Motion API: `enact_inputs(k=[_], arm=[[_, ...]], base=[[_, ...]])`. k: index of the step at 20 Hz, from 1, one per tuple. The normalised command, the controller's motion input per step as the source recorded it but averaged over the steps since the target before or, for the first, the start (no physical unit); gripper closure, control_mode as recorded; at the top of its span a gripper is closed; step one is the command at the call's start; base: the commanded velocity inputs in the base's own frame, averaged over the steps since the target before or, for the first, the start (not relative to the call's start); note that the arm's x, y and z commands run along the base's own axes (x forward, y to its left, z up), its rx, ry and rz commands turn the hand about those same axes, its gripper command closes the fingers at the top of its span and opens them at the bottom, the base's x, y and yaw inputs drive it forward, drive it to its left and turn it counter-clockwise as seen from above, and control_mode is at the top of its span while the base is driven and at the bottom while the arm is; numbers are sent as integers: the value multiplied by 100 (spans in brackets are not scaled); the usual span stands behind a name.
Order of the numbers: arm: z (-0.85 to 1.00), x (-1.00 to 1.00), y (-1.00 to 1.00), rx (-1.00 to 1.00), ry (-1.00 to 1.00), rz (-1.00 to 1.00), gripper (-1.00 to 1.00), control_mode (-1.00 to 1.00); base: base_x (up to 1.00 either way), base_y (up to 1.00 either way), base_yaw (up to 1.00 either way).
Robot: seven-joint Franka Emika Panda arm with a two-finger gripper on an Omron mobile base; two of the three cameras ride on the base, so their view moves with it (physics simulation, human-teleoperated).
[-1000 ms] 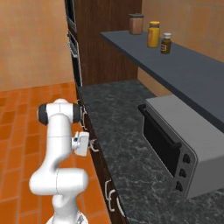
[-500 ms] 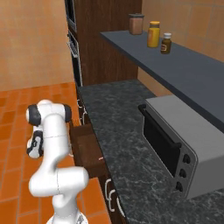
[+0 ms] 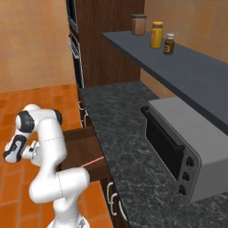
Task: Take a straw from the drawer in front and place it inside the glass cup on the dining counter.
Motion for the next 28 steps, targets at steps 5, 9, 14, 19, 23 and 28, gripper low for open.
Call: enact_inputs(k=[5, 9, 14, 19, 23, 28], arm=[[97, -53, -7, 66, 19, 0, -100, -100], [100, -41, -29, 69, 15, 0, -100, -100], [99, -19, -63, 62, 8, 0, -100, -100], [64, 9, -88, 43, 10, 0, -100, -100], [-19, 54, -46, 9, 16, 0, -100, -100], [-33, 64, -18, 5, 17, 0, -100, -100]], base=[[0, 0, 0], [0, 0, 0], [0, 0, 0], [0, 0, 0], [0, 0, 0], [0, 0, 0]])
